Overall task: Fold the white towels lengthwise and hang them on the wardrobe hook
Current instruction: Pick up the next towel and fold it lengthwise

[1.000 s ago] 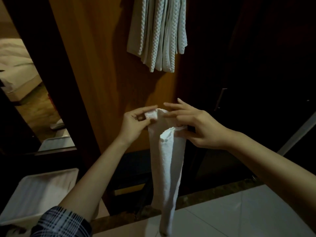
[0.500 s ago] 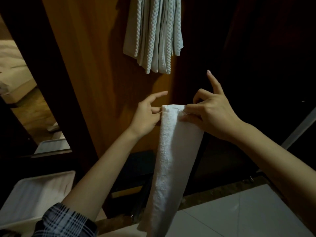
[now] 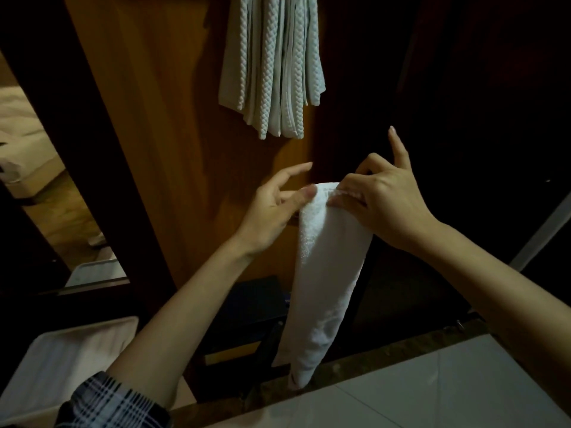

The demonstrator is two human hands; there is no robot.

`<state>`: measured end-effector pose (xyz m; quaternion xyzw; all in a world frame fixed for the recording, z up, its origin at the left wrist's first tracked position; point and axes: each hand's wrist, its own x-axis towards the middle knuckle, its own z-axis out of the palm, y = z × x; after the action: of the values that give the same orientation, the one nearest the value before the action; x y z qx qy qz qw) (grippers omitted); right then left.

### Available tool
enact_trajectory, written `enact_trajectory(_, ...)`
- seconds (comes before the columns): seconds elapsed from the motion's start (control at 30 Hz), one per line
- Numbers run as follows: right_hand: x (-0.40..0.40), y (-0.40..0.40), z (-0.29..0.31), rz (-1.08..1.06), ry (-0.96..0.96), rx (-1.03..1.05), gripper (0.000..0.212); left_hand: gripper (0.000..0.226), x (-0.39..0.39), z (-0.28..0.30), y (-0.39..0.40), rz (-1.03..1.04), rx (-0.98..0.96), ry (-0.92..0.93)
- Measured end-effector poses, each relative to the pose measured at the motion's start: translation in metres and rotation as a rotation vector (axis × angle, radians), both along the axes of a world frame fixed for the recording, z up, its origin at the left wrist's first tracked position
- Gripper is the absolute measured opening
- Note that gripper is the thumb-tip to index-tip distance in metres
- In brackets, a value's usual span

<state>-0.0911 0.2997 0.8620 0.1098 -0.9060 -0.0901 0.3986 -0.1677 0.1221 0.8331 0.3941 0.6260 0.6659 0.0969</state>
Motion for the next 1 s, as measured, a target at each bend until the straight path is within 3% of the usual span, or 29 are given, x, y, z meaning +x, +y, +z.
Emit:
enact_trajectory(0.13, -0.002, -0.001, -0.002, 0.016, 0.007, -0.039, 0.018, 0.079, -0.003, -0.003, -0.001, 0.039, -0.075, 0.073)
enact_trajectory(0.27, -0.002, -0.001, -0.001, 0.042, -0.014, -0.028, 0.021, 0.071, -0.008, -0.004, -0.002, 0.09, -0.063, 0.067)
enact_trajectory(0.43, 0.002, 0.006, 0.008, 0.036, -0.116, -0.017, 0.043, 0.058, -0.011, -0.004, -0.002, 0.075, -0.102, 0.059)
enact_trajectory(0.6, 0.004, 0.015, 0.007, 0.094, -0.172, 0.151, 0.038, 0.052, -0.014, -0.006, -0.003, 0.007, -0.178, 0.1)
enact_trajectory(0.7, 0.003, 0.017, 0.007, 0.045, -0.194, 0.092, 0.042, 0.051, -0.013, -0.008, -0.004, -0.002, -0.202, 0.111)
enact_trajectory(0.8, 0.002, 0.014, 0.003, 0.036, -0.274, -0.134, 0.04, 0.05, -0.012, -0.01, -0.006, 0.002, -0.187, 0.112)
enact_trajectory(0.87, 0.003, 0.009, -0.001, 0.119, -0.349, -0.477, 0.043, 0.05, -0.011, -0.009, -0.009, 0.001, -0.167, 0.108)
enact_trajectory(1.0, 0.004, 0.0, -0.02, 0.332, -0.571, -1.207, 0.075, 0.051, -0.008, -0.005, -0.013, -0.023, -0.114, 0.094)
